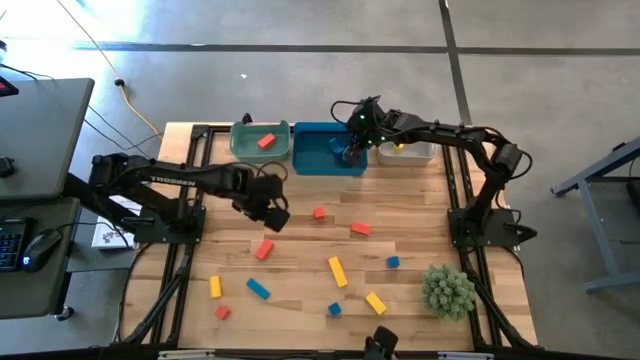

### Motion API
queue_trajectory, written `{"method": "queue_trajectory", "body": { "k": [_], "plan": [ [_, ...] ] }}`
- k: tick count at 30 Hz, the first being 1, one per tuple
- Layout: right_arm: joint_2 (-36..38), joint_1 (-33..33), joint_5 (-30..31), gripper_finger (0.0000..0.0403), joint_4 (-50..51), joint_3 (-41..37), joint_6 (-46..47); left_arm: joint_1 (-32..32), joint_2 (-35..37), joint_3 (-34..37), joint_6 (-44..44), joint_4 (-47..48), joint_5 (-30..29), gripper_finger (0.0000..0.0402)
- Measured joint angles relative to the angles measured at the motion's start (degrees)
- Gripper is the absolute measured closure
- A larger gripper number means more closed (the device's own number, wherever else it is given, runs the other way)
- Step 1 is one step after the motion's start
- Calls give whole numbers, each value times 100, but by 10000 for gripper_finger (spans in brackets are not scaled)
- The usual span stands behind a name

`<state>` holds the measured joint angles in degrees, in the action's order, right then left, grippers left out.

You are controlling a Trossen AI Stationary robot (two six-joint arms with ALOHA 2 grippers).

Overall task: Sort & place blocks by color
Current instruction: Put the orange block into the green bin

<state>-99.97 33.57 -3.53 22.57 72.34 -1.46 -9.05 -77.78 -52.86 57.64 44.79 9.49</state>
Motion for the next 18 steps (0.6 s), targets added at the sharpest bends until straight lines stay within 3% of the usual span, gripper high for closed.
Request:
{"method": "queue_trajectory", "body": {
  "k": [18],
  "plan": [
    [602, -709, 7, 201, 584, 2, 424, 1739, -22, 0, 1758, 358, -1561, 200]
  ]
}}
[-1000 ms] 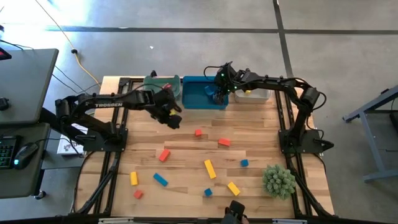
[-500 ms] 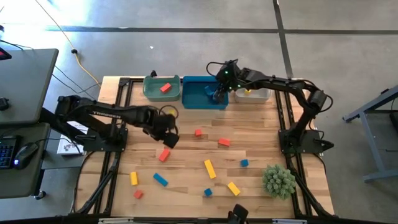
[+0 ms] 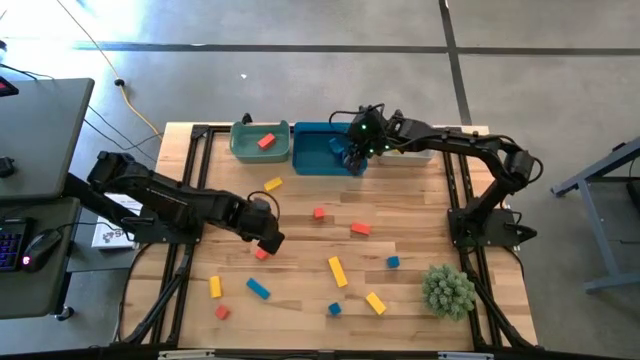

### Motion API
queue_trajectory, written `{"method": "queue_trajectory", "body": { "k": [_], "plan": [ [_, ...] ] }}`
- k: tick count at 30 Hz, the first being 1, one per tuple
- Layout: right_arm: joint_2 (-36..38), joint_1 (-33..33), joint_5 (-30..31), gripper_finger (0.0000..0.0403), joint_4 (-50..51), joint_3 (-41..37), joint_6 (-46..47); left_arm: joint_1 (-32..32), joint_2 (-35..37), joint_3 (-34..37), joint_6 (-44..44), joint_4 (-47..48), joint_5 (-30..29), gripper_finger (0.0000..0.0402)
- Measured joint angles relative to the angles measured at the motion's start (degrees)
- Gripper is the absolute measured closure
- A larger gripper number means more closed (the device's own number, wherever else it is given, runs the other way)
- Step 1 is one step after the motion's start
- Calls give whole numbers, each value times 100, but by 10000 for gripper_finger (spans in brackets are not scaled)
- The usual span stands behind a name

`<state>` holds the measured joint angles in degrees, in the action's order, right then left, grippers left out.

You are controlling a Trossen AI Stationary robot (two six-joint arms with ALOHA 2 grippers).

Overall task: Sort & place blocks by color
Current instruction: Put the orange block into the green bin

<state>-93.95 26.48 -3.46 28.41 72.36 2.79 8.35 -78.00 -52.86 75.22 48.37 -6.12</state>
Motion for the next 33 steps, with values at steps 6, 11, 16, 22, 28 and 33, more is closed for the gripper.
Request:
{"method": "queue_trajectory", "body": {
  "k": [6, 11, 16, 22, 28, 33],
  "plan": [
    [0, -209, 0, 201, 54, 0, 0, 299, -31, 0, 294, 95, -226, 200],
    [0, -254, 2, 201, 54, 0, 2, 499, -329, 0, 506, 112, -225, 200],
    [0, -254, 3, 201, 115, 0, 134, 619, -702, 7, 713, 132, -216, 200],
    [0, -254, 4, 201, 135, 0, 138, 640, -970, 4, 724, -61, -186, 200],
    [0, -254, 4, 201, 186, 0, 133, 631, -1174, -1, 756, -196, -182, 200],
    [0, -254, 15, 201, 227, 0, 131, 606, -1292, 9, 753, -181, -192, 200]
  ]
}}
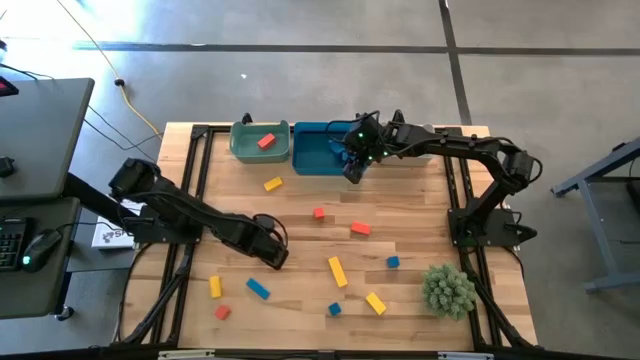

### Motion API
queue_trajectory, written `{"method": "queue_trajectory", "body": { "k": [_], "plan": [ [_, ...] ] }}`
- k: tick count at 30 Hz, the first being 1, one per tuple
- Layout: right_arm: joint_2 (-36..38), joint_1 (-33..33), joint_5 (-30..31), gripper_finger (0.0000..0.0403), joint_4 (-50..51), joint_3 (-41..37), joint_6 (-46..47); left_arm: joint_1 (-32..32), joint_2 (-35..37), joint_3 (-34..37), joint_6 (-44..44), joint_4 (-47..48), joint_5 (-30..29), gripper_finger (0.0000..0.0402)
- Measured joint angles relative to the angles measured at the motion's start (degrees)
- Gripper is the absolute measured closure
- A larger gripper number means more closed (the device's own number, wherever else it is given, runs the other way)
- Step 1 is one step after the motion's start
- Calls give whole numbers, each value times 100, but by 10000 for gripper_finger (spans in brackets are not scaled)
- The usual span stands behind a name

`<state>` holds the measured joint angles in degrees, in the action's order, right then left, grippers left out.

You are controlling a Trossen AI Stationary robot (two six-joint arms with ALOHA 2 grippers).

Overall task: Sort & place blocks by color
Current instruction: Put the orange block into the green bin

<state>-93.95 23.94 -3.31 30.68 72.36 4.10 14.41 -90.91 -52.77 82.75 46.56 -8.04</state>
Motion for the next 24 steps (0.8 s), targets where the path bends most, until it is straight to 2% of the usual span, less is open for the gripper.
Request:
{"method": "queue_trajectory", "body": {
  "k": [14, 18, 24],
  "plan": [
    [-2, 0, 15, 201, 4, 0, -2, -19, -751, -12, -115, -201, 186, 205],
    [-2, 0, 15, 201, 23, 0, -2, -19, -810, -28, -311, -201, 202, 231],
    [-2, 0, 13, 201, 32, 0, -4, -19, -769, -38, -712, -263, 185, 294]
  ]
}}
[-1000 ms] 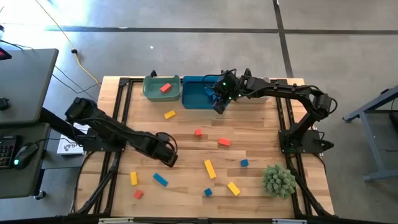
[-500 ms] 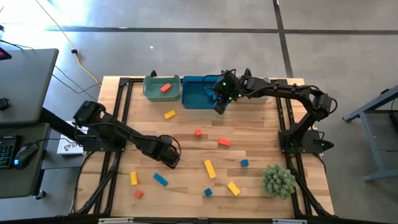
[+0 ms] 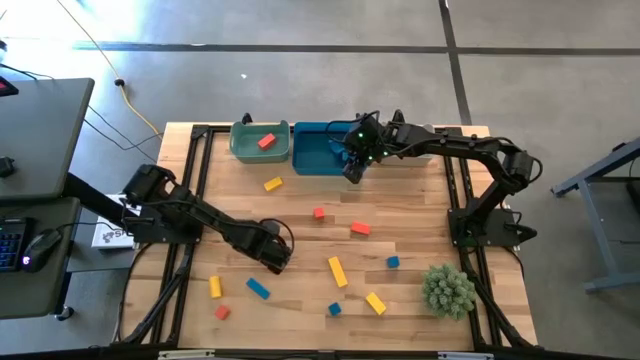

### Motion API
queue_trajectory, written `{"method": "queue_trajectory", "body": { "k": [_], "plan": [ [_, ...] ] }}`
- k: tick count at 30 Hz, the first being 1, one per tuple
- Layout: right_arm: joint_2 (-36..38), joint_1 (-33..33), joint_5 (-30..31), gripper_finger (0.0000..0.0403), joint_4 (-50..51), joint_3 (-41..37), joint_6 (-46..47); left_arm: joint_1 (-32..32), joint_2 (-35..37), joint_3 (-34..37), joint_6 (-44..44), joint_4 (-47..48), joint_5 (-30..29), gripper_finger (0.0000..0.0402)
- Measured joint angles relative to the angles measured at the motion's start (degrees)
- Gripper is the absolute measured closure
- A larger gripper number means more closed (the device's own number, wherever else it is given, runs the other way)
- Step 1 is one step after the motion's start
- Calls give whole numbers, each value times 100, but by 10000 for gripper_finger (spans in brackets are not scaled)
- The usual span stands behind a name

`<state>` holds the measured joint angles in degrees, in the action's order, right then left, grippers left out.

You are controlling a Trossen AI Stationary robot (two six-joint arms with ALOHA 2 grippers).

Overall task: Sort & place blocks by color
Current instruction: Put the orange block into the green bin

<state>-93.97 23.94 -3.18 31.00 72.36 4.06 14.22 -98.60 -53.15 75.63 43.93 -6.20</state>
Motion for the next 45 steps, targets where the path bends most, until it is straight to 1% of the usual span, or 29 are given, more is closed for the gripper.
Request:
{"method": "queue_trajectory", "body": {
  "k": [3, 6, 13, 16, 20, 24, 28, 32, 38, 45],
  "plan": [
    [0, 1, 0, 201, 1, 0, -1, -52, 51, -11, -182, -12, 10, 297],
    [0, 4, 0, 201, -3, 0, -7, -214, 265, -30, -356, -89, 35, 297],
    [0, 15, 56, 201, -25, 0, -212, -992, 920, -39, -977, -100, -295, 297],
    [0, 44, 218, 201, -44, 0, -263, -1460, 1251, -41, -1388, -109, -523, 297],
    [0, 142, 256, 201, -56, 0, -306, -2220, 1682, -44, -2019, -207, -733, 297],
    [0, 264, 148, 201, -89, 0, -540, -3040, 2034, -44, -2640, -435, -732, 292],
    [0, 378, 120, 201, -212, 0, -584, -3825, 2280, -44, -3226, -717, -730, 293],
    [0, 494, 120, 201, -383, 0, -604, -4537, 2406, -44, -3753, -1146, -732, 291],
    [0, 644, 120, 201, -715, 0, -611, -5471, 2397, -46, -4481, -1901, -733, 291],
    [0, 767, 121, 201, -1089, 0, -918, -6274, 2237, -46, -5025, -1943, -933, 291]
  ]
}}
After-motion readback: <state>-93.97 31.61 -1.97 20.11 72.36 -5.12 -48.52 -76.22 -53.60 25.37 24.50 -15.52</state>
